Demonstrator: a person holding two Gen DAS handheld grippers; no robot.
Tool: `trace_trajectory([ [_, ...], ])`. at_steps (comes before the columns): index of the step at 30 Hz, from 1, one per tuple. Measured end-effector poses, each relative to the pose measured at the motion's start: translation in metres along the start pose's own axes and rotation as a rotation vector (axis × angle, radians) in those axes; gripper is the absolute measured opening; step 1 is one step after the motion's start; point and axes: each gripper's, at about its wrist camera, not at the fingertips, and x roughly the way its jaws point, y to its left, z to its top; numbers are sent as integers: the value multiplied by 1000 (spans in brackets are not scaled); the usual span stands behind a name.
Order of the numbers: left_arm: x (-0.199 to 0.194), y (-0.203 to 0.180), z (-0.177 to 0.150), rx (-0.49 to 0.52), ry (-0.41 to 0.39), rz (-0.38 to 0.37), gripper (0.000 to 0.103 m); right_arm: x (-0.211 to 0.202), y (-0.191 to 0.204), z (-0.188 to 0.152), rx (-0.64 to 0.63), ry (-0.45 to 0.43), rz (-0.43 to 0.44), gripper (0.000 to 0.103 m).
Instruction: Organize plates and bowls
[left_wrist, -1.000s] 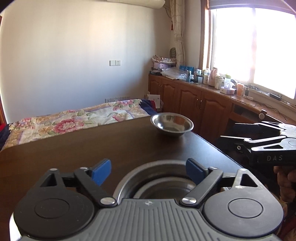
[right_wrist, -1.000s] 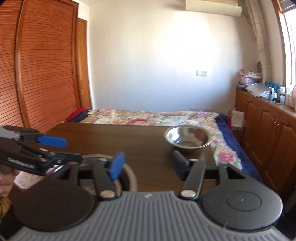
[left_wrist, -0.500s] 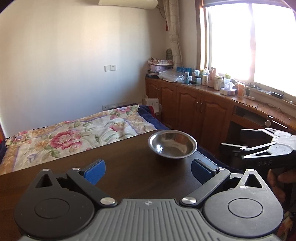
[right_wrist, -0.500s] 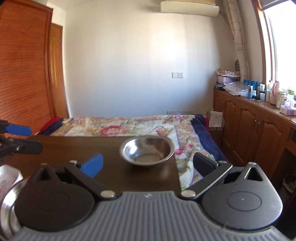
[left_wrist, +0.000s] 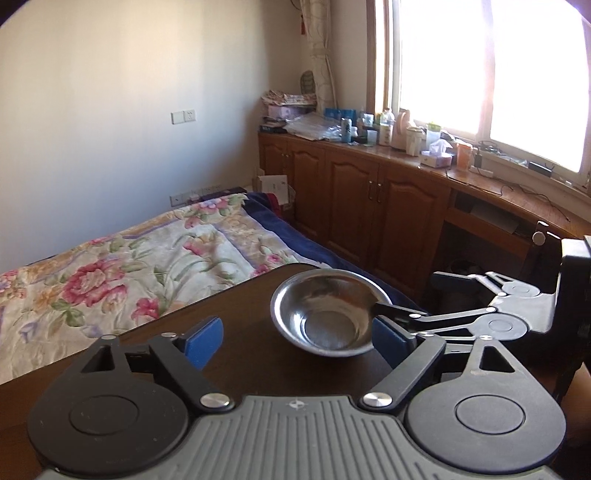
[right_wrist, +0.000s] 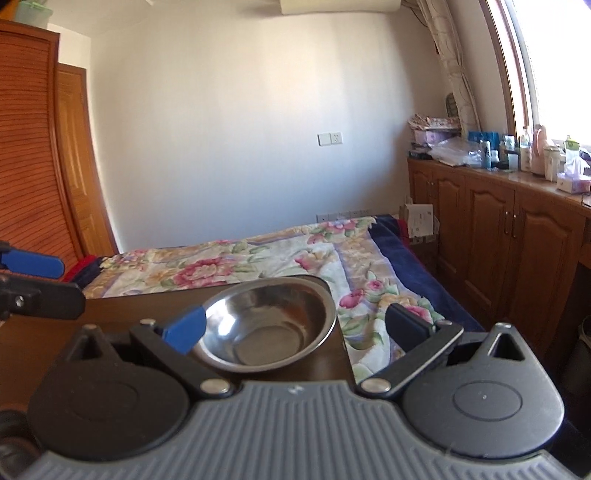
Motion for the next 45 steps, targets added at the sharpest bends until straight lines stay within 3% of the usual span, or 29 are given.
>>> trace_trajectory([
  [3, 19, 5, 3, -5, 28, -12, 80, 9, -3, -2, 10, 18, -13, 85],
  [10, 62, 16, 4, -15, 101, -28, 58, 21, -9, -4, 34, 51, -15, 72],
  [19, 95, 23, 6, -20, 161, -33, 48, 30, -9, -7, 44, 105, -13, 53],
  [33, 117, 26, 5, -49, 203, -55, 28, 37, -10, -7, 55, 143, 39, 35],
  [37, 117, 25, 5, -46, 210, -57, 18, 38, -10, -7, 56, 145, 46, 31],
  [45, 108, 27, 5, -48, 207, -59, 18, 39, -10, -7, 65, 153, 51, 25],
])
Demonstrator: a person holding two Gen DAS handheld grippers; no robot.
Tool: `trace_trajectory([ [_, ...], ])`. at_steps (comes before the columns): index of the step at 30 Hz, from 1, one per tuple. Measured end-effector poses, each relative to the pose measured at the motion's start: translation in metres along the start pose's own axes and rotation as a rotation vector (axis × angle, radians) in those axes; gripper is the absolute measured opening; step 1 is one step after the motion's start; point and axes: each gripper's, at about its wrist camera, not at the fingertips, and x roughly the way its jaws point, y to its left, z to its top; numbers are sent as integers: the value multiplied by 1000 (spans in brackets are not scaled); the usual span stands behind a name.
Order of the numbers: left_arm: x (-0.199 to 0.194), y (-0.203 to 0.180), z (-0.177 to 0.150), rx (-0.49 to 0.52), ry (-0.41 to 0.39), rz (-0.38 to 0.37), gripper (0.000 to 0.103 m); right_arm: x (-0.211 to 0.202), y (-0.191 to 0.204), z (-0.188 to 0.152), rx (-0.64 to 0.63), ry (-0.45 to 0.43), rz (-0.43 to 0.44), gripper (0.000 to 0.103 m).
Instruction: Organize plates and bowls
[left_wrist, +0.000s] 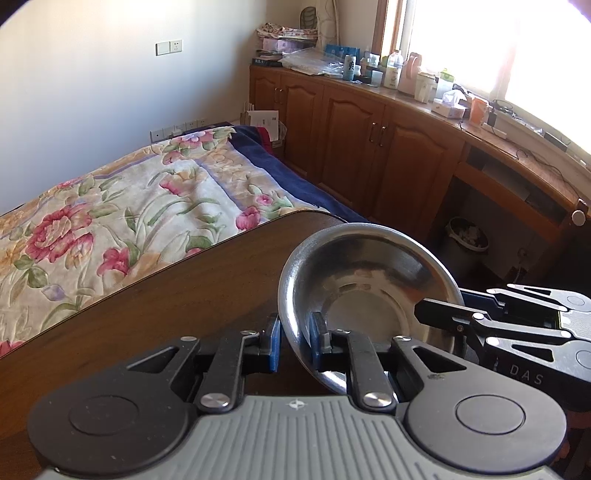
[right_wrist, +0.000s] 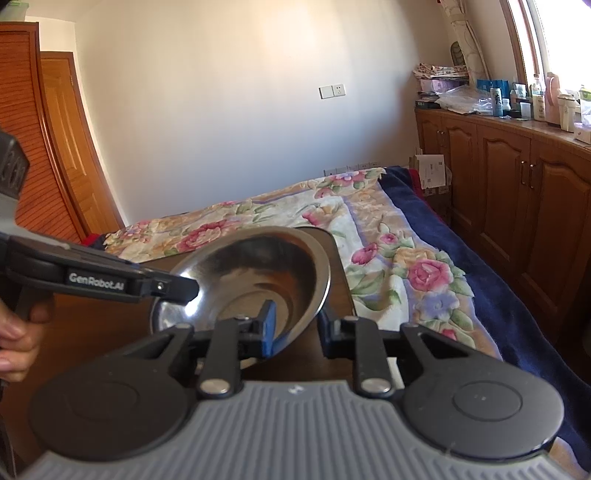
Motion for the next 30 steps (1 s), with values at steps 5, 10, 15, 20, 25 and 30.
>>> trace_trajectory([
  [5, -16, -3, 0, 2, -18, 5, 17, -5, 4, 4, -10, -1, -7, 22],
  [10, -39, -6, 0, 10, -47, 13, 16, -16, 9, 10, -19, -19, -20, 16],
  [15, -61, -8, -2, 16, -76, 19, 15, -27, 13, 14, -14, -36, -10, 16],
  [20, -84, -9, -7, 13, -100, 26, 15, -40, 22, 18, -23, -60, -4, 15],
  [25, -108, -11, -15, 7, -130, 30, 15, -52, 30, 22, -37, -81, 6, 14],
  [30, -130, -17, -25, 7, -154, 39, 15, -65, 40, 24, -60, -103, 14, 14],
])
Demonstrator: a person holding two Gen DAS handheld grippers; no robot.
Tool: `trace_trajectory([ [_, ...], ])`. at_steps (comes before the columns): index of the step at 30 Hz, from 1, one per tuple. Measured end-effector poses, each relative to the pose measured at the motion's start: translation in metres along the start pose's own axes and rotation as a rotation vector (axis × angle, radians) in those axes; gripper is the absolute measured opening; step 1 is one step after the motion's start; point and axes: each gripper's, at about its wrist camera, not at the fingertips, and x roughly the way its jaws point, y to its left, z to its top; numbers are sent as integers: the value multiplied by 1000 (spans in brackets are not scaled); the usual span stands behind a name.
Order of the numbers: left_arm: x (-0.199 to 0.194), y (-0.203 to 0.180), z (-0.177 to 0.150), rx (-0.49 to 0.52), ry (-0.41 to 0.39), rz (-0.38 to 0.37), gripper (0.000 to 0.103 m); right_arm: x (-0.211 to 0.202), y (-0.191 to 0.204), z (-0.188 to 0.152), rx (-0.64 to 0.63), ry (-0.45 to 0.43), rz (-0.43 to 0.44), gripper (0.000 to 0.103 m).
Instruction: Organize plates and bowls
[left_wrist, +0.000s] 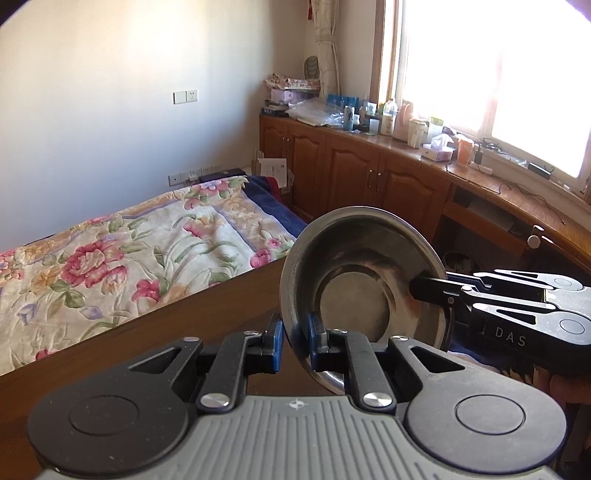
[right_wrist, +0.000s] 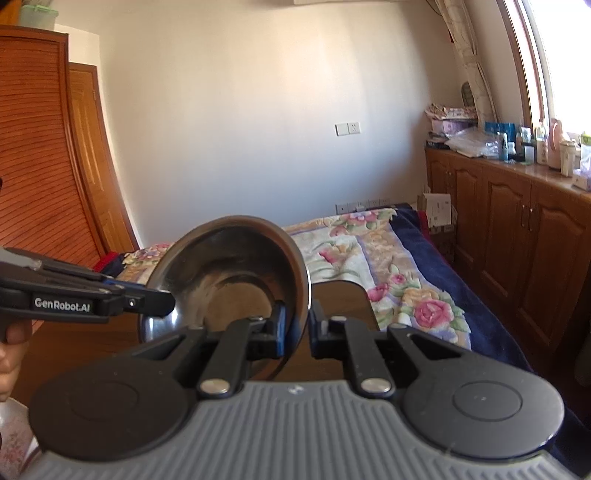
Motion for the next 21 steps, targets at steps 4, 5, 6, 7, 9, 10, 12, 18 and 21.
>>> trace_trajectory([
  [4, -17, -3, -6, -3, -12, 15, 15, -10, 7, 1, -13, -14, 8, 14],
  [5, -21, -4, -7, -2, -14, 18, 15, -12, 8, 0, -15, -16, 11, 14],
  [6, -25, -4, -9, -1, -15, 22, 15, -14, 9, 0, -17, -18, 17, 14],
  [7, -29, -4, -10, 1, -16, 26, 15, -16, 10, 0, -18, -19, 19, 14],
  [9, -36, -6, -13, 7, -21, 32, 15, -20, 14, 0, -18, -26, 24, 14],
  [10, -40, -5, -15, 6, -23, 34, 15, -22, 15, 0, -17, -29, 28, 14],
  [12, -47, -5, -19, 6, -28, 37, 15, -26, 18, 0, -18, -36, 33, 14],
  [18, -68, -5, -27, 4, -44, 43, 15, -39, 28, 0, -41, -51, 49, 14],
  [21, -77, -7, -33, 1, -48, 44, 15, -44, 33, -1, -52, -55, 56, 14],
])
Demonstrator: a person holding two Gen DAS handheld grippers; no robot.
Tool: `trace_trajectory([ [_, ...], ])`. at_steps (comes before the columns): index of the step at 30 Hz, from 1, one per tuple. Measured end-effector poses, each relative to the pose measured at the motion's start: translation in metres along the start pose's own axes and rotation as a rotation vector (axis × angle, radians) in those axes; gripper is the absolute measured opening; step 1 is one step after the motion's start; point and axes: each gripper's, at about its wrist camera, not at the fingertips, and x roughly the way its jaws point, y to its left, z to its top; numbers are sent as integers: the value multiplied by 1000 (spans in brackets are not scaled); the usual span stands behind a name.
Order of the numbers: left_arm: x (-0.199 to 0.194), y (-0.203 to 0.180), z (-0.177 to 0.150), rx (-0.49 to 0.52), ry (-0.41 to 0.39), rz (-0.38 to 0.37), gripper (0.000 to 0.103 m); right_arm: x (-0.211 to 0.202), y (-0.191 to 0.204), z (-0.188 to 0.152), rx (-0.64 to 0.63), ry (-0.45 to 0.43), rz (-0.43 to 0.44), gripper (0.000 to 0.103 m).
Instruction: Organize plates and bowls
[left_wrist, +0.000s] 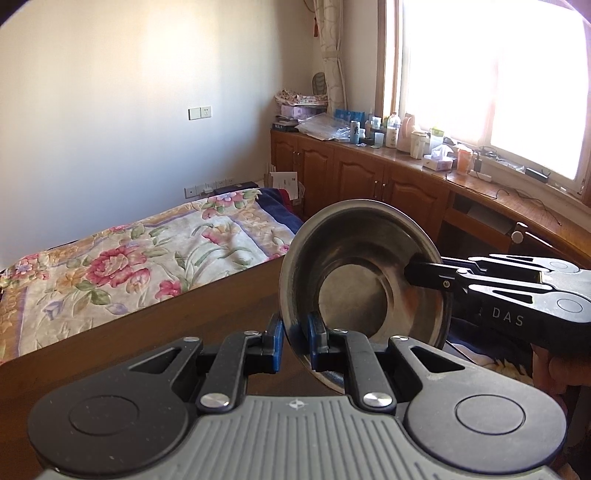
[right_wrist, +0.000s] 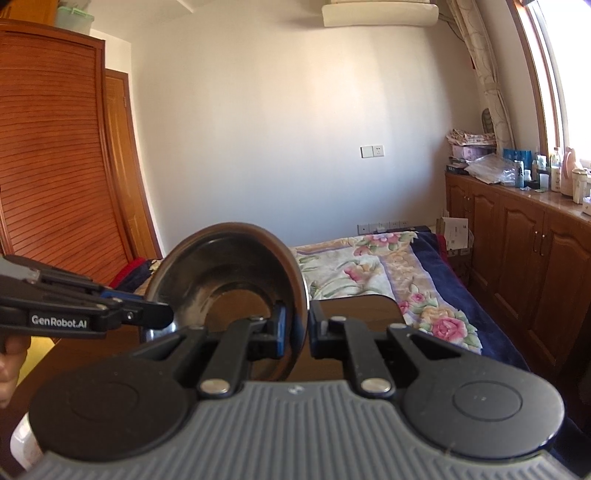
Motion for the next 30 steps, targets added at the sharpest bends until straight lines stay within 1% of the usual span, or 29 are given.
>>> trace_trajectory([
  [8, -22, -3, -28, -32, 0, -14, 16, -14, 7, -10, -1, 1, 25, 14],
  [20, -44, -14, -70, -49, -13, -24, 15, -30, 19, -35, -15, 40, 61, 14],
  [30, -43, -6, -103, -120, 10, -28, 15, -32, 31, -51, -46, 90, 87, 14],
])
